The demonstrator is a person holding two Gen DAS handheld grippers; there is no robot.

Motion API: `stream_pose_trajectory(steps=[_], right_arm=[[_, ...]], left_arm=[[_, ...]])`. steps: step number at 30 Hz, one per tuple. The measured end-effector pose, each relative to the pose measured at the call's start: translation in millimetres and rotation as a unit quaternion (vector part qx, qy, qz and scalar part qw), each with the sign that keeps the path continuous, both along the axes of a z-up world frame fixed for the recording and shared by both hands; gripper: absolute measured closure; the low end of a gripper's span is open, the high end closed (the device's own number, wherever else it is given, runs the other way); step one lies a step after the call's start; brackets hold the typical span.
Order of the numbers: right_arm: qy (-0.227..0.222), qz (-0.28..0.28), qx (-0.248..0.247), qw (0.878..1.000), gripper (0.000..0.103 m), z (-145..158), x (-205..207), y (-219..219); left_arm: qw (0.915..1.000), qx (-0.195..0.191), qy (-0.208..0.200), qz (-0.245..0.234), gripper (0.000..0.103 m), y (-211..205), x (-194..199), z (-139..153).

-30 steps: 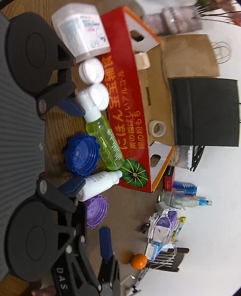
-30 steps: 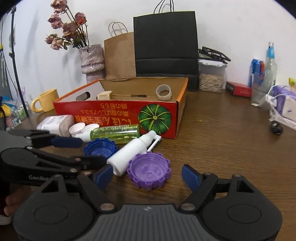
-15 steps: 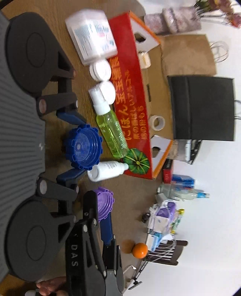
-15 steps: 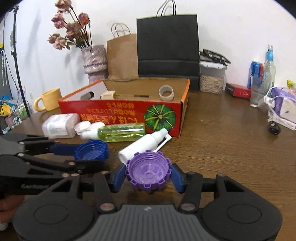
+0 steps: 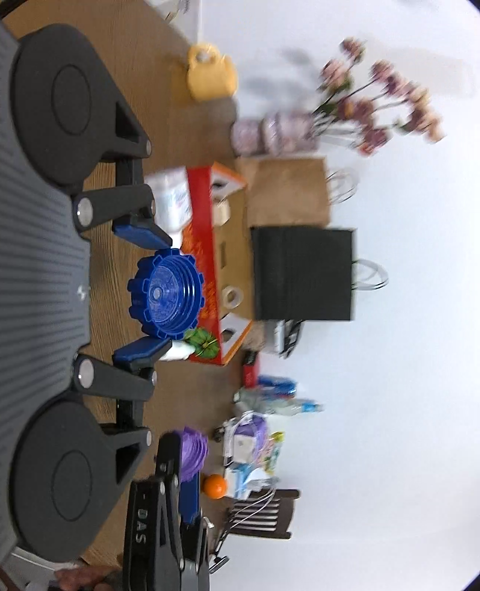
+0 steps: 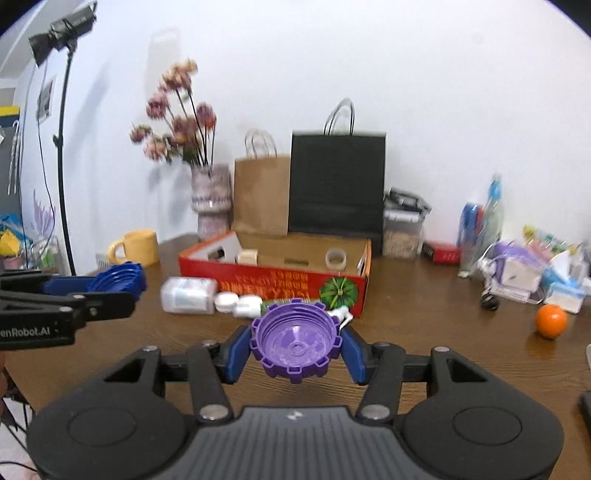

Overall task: Organize rigid objects
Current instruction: 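Grasp the blue cap with the left gripper while the right gripper grasps the purple cap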

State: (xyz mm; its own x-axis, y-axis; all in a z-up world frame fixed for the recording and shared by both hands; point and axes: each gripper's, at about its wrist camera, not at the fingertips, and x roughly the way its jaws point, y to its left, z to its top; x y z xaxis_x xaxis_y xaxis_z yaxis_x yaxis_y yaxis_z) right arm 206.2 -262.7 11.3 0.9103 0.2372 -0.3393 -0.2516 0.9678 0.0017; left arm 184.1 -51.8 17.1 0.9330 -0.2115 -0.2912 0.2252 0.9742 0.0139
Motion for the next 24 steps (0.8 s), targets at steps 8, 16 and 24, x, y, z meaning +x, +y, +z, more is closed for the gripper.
stream_pose_trajectory(steps=[8, 16, 24], right_arm=[[-0.065, -0.018, 0.038, 0.997, 0.051, 11.7, -98.4, 17.9], [-0.096, -0.013, 0.018, 0.995, 0.051, 18.5, -127.9, 28.5], [-0.081, -0.022, 0.021, 0.996, 0.051, 12.8, -104.7, 24.2]], left_arm=[[0.9973, -0.023, -0.056, 0.042, 0.051, 19.0, -93.4, 13.3], [0.9966, -0.022, -0.065, 0.047, 0.051, 23.6, -107.8, 15.9], [0.9973, -0.028, -0.045, 0.050, 0.051, 28.3, -85.6, 8.2]])
